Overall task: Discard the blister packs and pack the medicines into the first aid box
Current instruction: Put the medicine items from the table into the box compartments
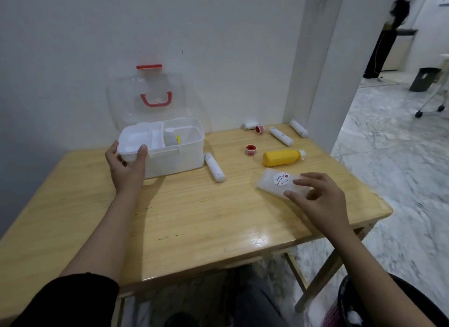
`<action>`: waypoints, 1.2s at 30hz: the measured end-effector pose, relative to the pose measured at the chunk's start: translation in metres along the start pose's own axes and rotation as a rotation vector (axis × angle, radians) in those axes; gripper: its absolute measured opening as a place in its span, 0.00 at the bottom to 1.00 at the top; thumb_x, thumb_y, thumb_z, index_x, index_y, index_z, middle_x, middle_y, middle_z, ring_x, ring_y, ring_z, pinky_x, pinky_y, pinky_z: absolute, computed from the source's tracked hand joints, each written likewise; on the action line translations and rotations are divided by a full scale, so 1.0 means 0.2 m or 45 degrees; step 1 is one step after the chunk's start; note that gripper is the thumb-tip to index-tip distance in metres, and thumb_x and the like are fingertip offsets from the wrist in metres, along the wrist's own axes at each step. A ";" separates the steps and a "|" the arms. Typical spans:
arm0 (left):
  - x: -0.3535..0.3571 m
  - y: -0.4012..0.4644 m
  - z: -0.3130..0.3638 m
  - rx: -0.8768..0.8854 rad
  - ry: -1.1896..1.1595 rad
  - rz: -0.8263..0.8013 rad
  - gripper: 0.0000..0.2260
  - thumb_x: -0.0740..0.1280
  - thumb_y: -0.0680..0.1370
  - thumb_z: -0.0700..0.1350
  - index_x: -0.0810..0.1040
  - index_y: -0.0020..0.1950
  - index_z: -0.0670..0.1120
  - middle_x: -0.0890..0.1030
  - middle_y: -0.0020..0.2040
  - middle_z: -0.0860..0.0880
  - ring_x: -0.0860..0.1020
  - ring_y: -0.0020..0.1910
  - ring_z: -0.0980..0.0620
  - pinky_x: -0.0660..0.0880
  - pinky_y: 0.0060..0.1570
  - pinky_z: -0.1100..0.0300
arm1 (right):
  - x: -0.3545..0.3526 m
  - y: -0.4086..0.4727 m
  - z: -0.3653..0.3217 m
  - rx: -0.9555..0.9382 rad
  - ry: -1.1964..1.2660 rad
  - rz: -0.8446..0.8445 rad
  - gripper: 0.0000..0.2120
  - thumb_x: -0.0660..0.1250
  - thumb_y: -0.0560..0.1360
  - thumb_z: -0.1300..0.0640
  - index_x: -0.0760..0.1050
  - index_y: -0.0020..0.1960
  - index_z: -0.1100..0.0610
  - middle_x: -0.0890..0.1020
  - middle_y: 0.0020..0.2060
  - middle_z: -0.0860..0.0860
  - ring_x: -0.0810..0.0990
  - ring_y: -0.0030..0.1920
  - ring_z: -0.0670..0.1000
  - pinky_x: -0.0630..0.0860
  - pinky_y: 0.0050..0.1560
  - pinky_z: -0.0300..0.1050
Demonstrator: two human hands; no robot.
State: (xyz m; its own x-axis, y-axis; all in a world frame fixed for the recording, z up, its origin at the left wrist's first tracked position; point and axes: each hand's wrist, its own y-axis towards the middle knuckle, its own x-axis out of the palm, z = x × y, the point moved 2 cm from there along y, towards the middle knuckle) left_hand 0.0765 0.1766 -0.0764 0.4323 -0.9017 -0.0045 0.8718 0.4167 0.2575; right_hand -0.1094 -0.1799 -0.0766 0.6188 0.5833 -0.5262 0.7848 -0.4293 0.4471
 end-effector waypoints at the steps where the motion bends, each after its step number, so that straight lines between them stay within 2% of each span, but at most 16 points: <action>1: 0.00 0.00 0.00 0.000 -0.012 0.002 0.30 0.71 0.73 0.52 0.62 0.70 0.51 0.73 0.59 0.54 0.75 0.55 0.56 0.73 0.58 0.59 | 0.00 0.03 -0.03 -0.007 0.026 0.005 0.14 0.78 0.63 0.53 0.82 0.47 0.51 0.80 0.52 0.48 0.78 0.46 0.46 0.75 0.42 0.36; 6: 0.01 0.00 0.00 -0.008 -0.053 0.014 0.29 0.71 0.73 0.50 0.63 0.70 0.51 0.73 0.60 0.53 0.75 0.55 0.55 0.72 0.56 0.61 | 0.08 0.24 -0.24 0.067 0.339 0.024 0.16 0.79 0.62 0.53 0.83 0.48 0.53 0.82 0.53 0.46 0.81 0.44 0.47 0.76 0.41 0.33; 9: 0.01 0.01 -0.01 -0.004 -0.056 0.023 0.29 0.72 0.73 0.51 0.63 0.70 0.51 0.74 0.60 0.52 0.75 0.56 0.54 0.73 0.55 0.60 | 0.17 0.40 -0.43 0.051 0.499 -0.008 0.16 0.79 0.63 0.56 0.82 0.49 0.57 0.81 0.53 0.47 0.81 0.41 0.47 0.74 0.34 0.28; 11: 0.01 0.01 -0.01 0.002 -0.057 0.026 0.29 0.72 0.73 0.50 0.63 0.70 0.51 0.74 0.61 0.51 0.75 0.55 0.54 0.73 0.53 0.61 | 0.25 0.50 -0.54 0.007 0.512 -0.078 0.15 0.78 0.65 0.55 0.82 0.49 0.56 0.80 0.53 0.47 0.78 0.36 0.43 0.75 0.30 0.31; 13: 0.01 0.02 -0.02 0.012 -0.067 0.036 0.28 0.72 0.73 0.49 0.64 0.69 0.51 0.74 0.63 0.50 0.75 0.56 0.53 0.73 0.52 0.61 | 0.36 0.60 -0.62 -0.024 0.439 -0.146 0.15 0.78 0.64 0.52 0.82 0.49 0.53 0.80 0.54 0.47 0.80 0.39 0.43 0.79 0.41 0.40; 15: 0.01 0.03 -0.04 0.022 -0.086 0.038 0.28 0.73 0.72 0.49 0.65 0.68 0.52 0.74 0.64 0.48 0.76 0.58 0.53 0.73 0.52 0.61 | 0.48 0.69 -0.69 -0.057 0.361 -0.248 0.17 0.78 0.63 0.51 0.82 0.50 0.54 0.81 0.55 0.49 0.82 0.47 0.49 0.78 0.55 0.47; 17: 0.01 0.05 -0.05 0.023 -0.097 0.040 0.27 0.73 0.72 0.50 0.65 0.67 0.53 0.74 0.65 0.48 0.76 0.59 0.52 0.74 0.54 0.59 | 0.61 0.77 -0.75 -0.092 0.297 -0.363 0.18 0.78 0.63 0.53 0.82 0.51 0.57 0.82 0.54 0.52 0.81 0.54 0.52 0.75 0.59 0.47; 21: 0.02 0.06 -0.07 0.014 -0.105 0.053 0.26 0.74 0.71 0.51 0.66 0.64 0.57 0.75 0.64 0.49 0.76 0.59 0.52 0.75 0.57 0.55 | 0.80 0.86 -0.82 -0.087 0.163 -0.566 0.19 0.78 0.64 0.56 0.82 0.52 0.60 0.82 0.55 0.55 0.78 0.56 0.52 0.70 0.51 0.39; 24: 0.02 0.06 -0.08 0.011 -0.114 0.049 0.26 0.74 0.71 0.51 0.66 0.65 0.58 0.74 0.65 0.50 0.76 0.60 0.52 0.75 0.58 0.53 | 0.91 0.89 -0.84 0.014 0.138 -0.700 0.18 0.79 0.63 0.59 0.82 0.50 0.63 0.84 0.43 0.56 0.80 0.41 0.50 0.73 0.41 0.40; 26: 0.02 0.06 -0.08 0.021 -0.118 0.051 0.27 0.74 0.71 0.51 0.66 0.65 0.58 0.74 0.66 0.50 0.75 0.61 0.52 0.76 0.57 0.54 | 0.97 0.90 -0.85 0.114 0.191 -0.762 0.17 0.79 0.63 0.61 0.82 0.49 0.64 0.80 0.33 0.53 0.77 0.32 0.49 0.75 0.33 0.39; 28: 0.01 0.06 -0.08 0.027 -0.115 0.059 0.27 0.74 0.70 0.52 0.66 0.65 0.58 0.74 0.66 0.50 0.75 0.62 0.52 0.76 0.58 0.53 | 1.01 0.90 -0.85 0.167 0.230 -0.778 0.16 0.79 0.62 0.61 0.81 0.48 0.64 0.79 0.33 0.53 0.77 0.32 0.50 0.78 0.34 0.41; 31: 0.01 0.07 -0.08 0.029 -0.101 0.063 0.27 0.74 0.70 0.52 0.66 0.65 0.58 0.74 0.65 0.52 0.75 0.61 0.53 0.76 0.58 0.52 | 1.06 0.90 -0.87 0.168 0.201 -0.782 0.16 0.80 0.62 0.61 0.80 0.48 0.64 0.78 0.34 0.53 0.80 0.37 0.54 0.82 0.40 0.46; 36: 0.01 0.06 -0.07 0.018 -0.110 0.065 0.26 0.74 0.70 0.51 0.66 0.64 0.59 0.74 0.65 0.53 0.75 0.61 0.54 0.76 0.57 0.53 | 1.12 0.89 -0.89 0.213 0.102 -0.851 0.17 0.78 0.64 0.64 0.78 0.49 0.66 0.78 0.37 0.56 0.84 0.39 0.62 0.83 0.44 0.54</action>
State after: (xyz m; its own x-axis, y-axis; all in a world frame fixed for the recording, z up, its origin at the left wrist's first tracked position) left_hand 0.0914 0.1814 -0.0869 0.4539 -0.8862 0.0925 0.8457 0.4612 0.2686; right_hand 0.1619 -0.0030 0.0133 0.0013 0.8061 -0.5918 0.9955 -0.0571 -0.0755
